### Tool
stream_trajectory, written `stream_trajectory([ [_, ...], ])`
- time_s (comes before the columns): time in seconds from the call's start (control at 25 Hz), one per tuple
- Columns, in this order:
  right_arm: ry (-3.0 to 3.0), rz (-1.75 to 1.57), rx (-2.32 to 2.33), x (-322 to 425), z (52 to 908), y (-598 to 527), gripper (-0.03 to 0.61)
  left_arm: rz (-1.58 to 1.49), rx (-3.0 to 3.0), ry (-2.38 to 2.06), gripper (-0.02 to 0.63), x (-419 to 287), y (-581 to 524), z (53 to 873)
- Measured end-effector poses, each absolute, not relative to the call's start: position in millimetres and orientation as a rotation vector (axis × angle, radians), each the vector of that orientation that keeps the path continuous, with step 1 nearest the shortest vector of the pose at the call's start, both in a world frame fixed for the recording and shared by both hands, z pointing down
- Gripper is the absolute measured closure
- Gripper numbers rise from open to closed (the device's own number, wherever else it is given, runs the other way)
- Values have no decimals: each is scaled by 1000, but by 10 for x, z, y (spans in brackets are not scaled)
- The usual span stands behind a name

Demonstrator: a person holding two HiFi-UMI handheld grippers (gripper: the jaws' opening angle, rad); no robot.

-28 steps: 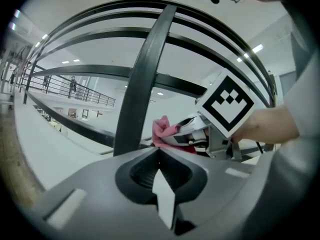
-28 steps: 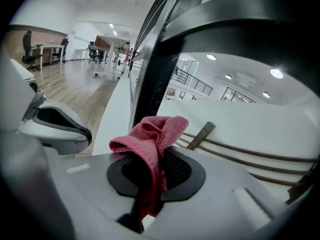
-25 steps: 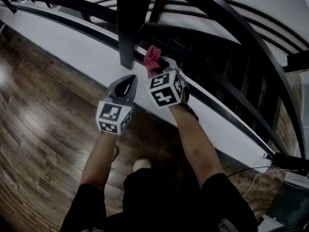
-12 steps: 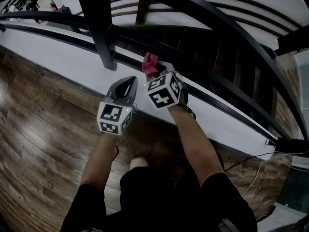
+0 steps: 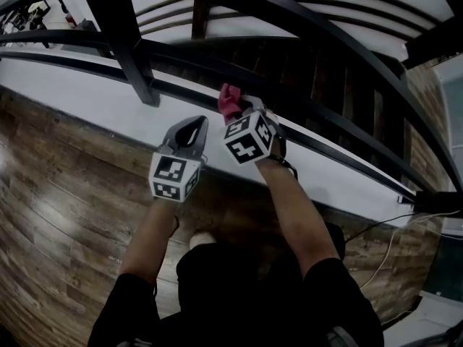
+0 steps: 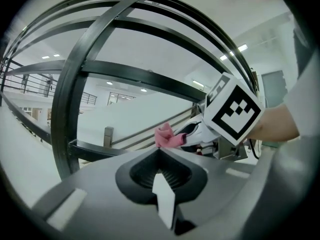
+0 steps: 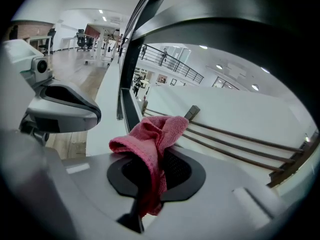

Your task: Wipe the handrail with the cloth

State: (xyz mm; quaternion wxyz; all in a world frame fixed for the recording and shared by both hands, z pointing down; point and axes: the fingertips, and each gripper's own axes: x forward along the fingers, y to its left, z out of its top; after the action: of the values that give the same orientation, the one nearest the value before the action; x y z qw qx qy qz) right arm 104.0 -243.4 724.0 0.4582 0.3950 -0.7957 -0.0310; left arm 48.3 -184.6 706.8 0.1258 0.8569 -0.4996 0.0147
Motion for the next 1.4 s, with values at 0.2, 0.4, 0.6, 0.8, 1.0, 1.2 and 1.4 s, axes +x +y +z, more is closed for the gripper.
stream_trajectory([
  [0.2,-1938,-48,1012,1374,7223,-2396,529,71,2534,-1400,614,774,-1863,7044],
  [0.4,-1911,-63,1032,1663,7236,-2335,529,78,2554,-1388,614,995,-1854,7000],
  [0.6,-1855,-88,1028,1944,7241,-2286,529,100,2583,-1319,614,1242,-1872,7018],
  [0.8,-1782,-129,1006,2243,7248,-2230,529,135,2617,-1318,614,1427,-1875,6968],
  [1.0,-1777,-118,1031,2487,7238,-2183,529,181,2637,-1300,614,1597,-1836,7009],
  [1.2,-1781,-101,1050,2719,7246,-2129,529,175,2604,-1268,614,1793,-1810,7008],
  [1.4,-1772,-104,1044,3018,7234,-2078,529,272,2643,-1262,614,2040,-1781,7103],
])
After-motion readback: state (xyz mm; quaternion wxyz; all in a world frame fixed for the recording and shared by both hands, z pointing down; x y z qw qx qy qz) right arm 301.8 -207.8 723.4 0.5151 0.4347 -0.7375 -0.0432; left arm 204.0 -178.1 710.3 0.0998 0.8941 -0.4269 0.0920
